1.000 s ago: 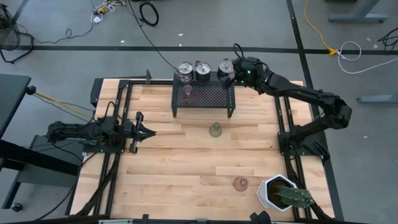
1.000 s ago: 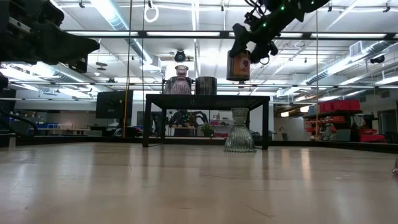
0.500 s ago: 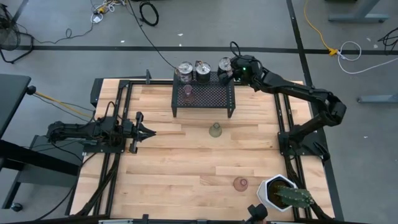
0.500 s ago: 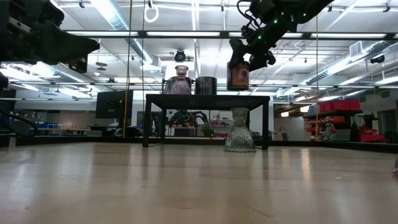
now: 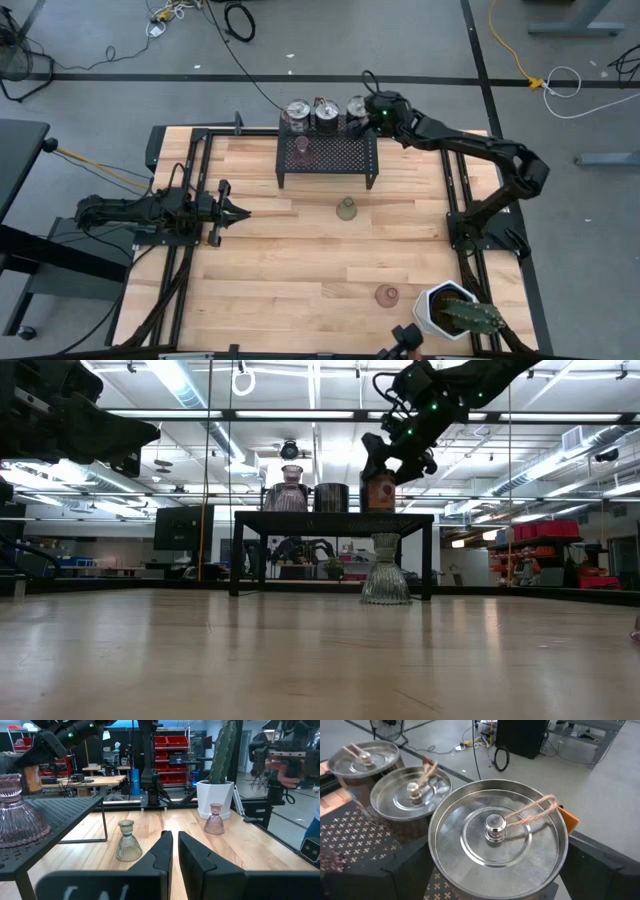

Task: Pick & Place candle stick holders
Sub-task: Put the silver scented candle on the shelf

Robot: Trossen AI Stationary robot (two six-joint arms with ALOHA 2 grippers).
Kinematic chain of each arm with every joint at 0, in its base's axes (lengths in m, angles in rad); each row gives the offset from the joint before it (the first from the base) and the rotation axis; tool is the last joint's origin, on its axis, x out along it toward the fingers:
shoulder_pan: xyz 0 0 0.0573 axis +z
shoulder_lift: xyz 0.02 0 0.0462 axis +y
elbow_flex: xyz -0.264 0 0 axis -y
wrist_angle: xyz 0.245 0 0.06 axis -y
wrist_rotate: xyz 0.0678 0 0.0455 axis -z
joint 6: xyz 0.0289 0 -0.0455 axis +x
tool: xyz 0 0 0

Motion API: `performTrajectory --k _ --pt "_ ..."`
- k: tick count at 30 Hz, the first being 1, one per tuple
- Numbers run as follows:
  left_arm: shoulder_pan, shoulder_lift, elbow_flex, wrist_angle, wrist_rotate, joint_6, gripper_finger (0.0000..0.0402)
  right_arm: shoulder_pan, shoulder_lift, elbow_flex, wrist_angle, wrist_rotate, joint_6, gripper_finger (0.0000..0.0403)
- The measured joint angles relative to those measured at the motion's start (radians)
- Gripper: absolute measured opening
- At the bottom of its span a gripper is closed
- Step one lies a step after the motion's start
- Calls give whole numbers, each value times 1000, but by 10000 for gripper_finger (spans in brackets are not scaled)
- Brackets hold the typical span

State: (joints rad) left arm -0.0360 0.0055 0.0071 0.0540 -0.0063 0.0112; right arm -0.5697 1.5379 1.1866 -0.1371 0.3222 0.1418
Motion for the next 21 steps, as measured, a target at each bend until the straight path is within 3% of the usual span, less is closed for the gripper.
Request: performTrajectory --k 21 --pt "0 0 0 0 3 0 34 -6 63 -1 30 2 60 366"
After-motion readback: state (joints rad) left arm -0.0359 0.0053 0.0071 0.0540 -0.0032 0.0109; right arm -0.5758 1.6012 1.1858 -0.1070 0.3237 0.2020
